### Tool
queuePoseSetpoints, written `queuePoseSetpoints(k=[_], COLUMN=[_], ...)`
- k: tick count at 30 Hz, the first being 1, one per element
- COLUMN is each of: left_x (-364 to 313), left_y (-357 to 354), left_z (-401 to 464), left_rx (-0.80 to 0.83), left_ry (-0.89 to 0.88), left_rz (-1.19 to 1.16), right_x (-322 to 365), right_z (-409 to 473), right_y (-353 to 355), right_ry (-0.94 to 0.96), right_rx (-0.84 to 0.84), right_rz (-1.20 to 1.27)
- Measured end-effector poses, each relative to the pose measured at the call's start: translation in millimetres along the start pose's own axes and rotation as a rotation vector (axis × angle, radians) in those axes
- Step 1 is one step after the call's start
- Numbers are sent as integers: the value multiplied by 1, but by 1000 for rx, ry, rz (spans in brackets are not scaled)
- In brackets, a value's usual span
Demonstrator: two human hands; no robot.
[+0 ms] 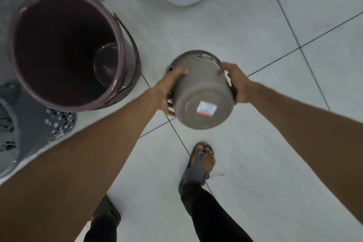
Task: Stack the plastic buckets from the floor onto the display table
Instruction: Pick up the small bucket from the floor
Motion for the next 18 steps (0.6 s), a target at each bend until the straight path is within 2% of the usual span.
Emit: queuePoseSetpoints(k=[4, 7, 9, 11, 13, 16, 18], left_x=[-8, -18, -27, -37, -47, -58, -63], left_y=[2, 10, 11, 5, -1, -6, -7], left_z=[-34, -41, -37, -35, -26, -3, 2], left_rx=[97, 263, 299, 180, 25, -84, -106], left_ry=[-212, -203, -174, -218, -323, -389, -380], left_rz=[1, -289, -348, -196, -62, -63, -80], right_x=[-3, 7, 11, 14, 18, 33, 46], right_z=[-27, -38, -42, -38, -24, -11, -12], right_y=[39, 56, 54, 45, 39, 36, 35], right_ry=[141, 94, 69, 108, 201, 319, 359], right_rx=[-45, 39, 65, 28, -77, -207, -250], right_rz=[235, 392, 373, 285, 247, 310, 231])
Point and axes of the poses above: each hand's wrist, its own z-axis towards the middle knuckle, its own y-axis out of the back of the hand, x = y × z, the point moved 5 cm from there along z, towards the middle knuckle, and after that the axes turned 1 degree about z, right-handed, at the moved point
